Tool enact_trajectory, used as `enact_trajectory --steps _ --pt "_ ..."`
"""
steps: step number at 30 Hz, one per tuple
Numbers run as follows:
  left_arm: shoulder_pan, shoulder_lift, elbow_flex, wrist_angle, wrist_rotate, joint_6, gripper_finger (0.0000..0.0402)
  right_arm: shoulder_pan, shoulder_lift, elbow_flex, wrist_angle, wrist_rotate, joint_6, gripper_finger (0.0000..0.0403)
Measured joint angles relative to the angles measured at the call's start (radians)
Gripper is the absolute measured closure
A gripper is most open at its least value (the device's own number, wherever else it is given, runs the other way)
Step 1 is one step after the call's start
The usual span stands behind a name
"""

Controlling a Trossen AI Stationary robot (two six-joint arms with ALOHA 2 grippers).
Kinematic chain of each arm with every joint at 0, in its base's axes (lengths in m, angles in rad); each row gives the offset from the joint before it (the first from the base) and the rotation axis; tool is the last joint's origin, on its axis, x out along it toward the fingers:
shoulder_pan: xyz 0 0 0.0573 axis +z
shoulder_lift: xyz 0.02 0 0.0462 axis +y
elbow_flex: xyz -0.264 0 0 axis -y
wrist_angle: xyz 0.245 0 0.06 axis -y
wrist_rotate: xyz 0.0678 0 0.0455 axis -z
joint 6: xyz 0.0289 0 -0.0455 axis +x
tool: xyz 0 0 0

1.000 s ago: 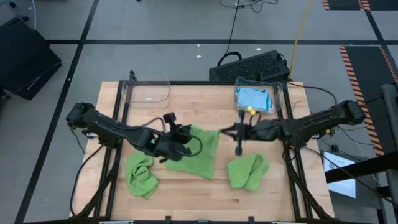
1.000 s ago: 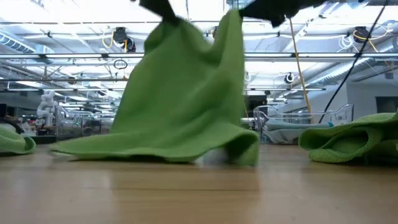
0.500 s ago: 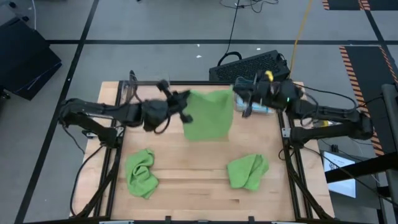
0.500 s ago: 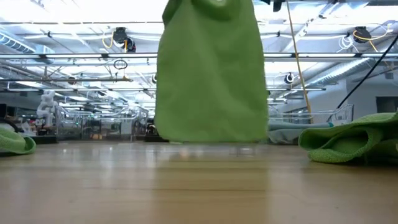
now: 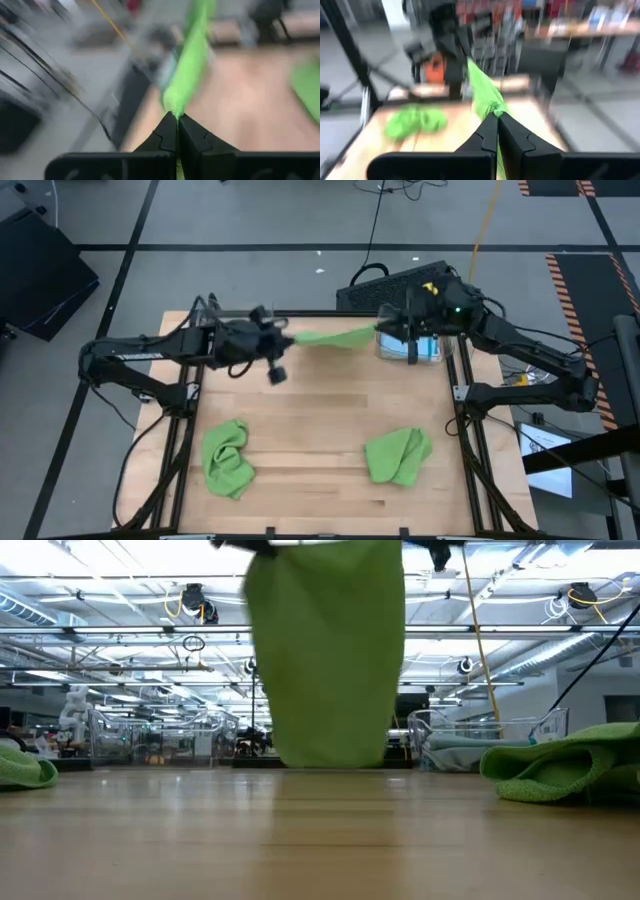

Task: Fold microfiber towels
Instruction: Fold the center green microfiber cloth

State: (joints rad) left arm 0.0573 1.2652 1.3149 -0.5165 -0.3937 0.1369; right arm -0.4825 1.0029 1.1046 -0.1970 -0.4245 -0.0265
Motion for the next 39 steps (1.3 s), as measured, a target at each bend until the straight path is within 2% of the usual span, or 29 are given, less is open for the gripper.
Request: enact_trajectory --steps 4,7,11,16,21,27,33,37,39 --pt "-0.061 -0.002 -0.027 -0.216 0.091 -0.186 0.0393 0.052 -0.025 -0.046 -0.204 0.000 -0.023 0.0403" --pt "-0.130 0.001 -0.107 -0.217 0.143 -0.293 0.0398 0.116 -0.052 -0.129 -0.234 -0.005 0.008 0.0403" --pt "-0.228 0.000 -0.206 -0.141 0.202 -0.382 0.0393 0.231 -0.079 -0.262 -0.165 0.001 0.090 0.0403" --pt "-0.356 0.000 -0.321 0.043 0.220 -0.465 0.0398 0.408 -0.076 -0.449 0.072 0.011 0.238 0.0403" --pt "-0.461 0.003 -0.406 0.237 0.207 -0.549 0.0392 0.621 -0.050 -0.578 0.240 0.204 0.387 0.0403" --pt "-0.537 0.035 -0.476 0.397 0.167 -0.598 0.0396 0.819 -0.014 -0.586 0.245 0.452 0.469 0.0403" --pt "-0.551 0.086 -0.528 0.461 0.126 -0.643 0.0393 0.864 0.121 -0.586 0.280 0.480 0.512 0.0403" --pt "-0.539 0.129 -0.535 0.455 0.126 -0.614 0.0397 0.845 0.225 -0.588 0.359 0.481 0.453 0.0403" --pt "-0.526 0.137 -0.534 0.448 0.125 -0.596 0.0392 0.824 0.248 -0.588 0.366 0.523 0.426 0.0403"
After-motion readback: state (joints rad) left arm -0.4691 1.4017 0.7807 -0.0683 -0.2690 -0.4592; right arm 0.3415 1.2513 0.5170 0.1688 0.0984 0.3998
